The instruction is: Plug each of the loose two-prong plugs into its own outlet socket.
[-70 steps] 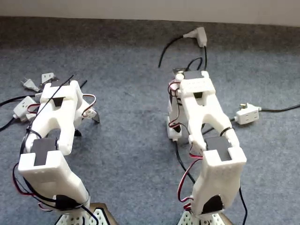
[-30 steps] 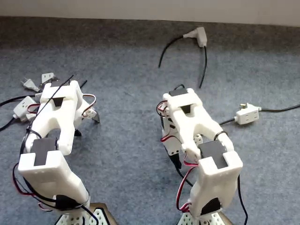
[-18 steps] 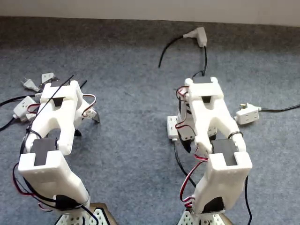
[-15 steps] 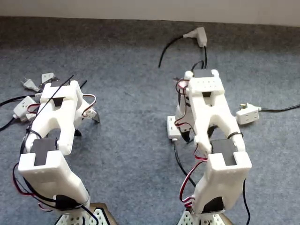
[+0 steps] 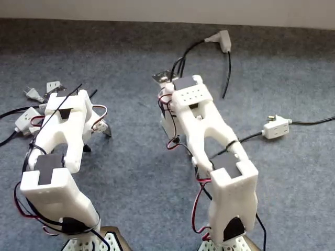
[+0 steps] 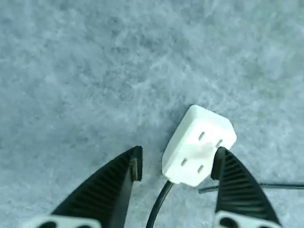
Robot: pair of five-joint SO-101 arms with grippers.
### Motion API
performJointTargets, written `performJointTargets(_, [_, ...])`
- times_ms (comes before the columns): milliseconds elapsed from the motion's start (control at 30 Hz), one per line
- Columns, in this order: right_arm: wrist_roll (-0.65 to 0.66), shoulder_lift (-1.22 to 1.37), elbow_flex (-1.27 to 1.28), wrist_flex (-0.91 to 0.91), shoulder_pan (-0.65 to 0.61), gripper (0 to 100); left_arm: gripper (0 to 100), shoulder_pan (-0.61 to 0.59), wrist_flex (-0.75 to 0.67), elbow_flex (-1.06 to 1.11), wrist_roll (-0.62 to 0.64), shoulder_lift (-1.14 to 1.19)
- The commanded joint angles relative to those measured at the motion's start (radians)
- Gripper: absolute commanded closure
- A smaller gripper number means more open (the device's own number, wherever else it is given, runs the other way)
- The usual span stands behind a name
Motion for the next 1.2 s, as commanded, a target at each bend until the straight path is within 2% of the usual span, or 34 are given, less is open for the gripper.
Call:
performJointTargets(0, [-0.012,0.094,-0.042,-0.051,0.021,75.3,71,0.018,-0.025,-0.008,0.005,-0.047])
performJointTargets(133, [-0.012,0.145,-0.117,-0.045,0.061,75.9,71,0.018,-0.025,-0.008,0.005,-0.047])
performJointTargets(333, [0.028,0.147,-0.139,-0.036,0.102,88.7,71,0.018,-0.025,-0.008,0.005,-0.047])
performJointTargets(400, [0.06,0.147,-0.139,-0.002,0.099,88.9,71,0.018,-0.037,-0.005,0.005,-0.047])
performJointTargets(733, [0.06,0.14,-0.143,0.093,0.096,88.9,71,0.018,-0.044,-0.002,0.005,-0.047])
performJointTargets(867, [0.058,0.142,-0.231,0.188,0.082,88.9,71,0.018,-0.044,-0.004,0.005,-0.047])
performJointTargets(1000, [-0.018,0.142,-0.357,0.254,0.081,88.9,71,0.018,-0.044,-0.004,0.005,-0.047])
performJointTargets(1167, [-0.025,0.145,-0.318,0.249,0.081,88.9,71,0.018,-0.044,-0.002,0.005,-0.047])
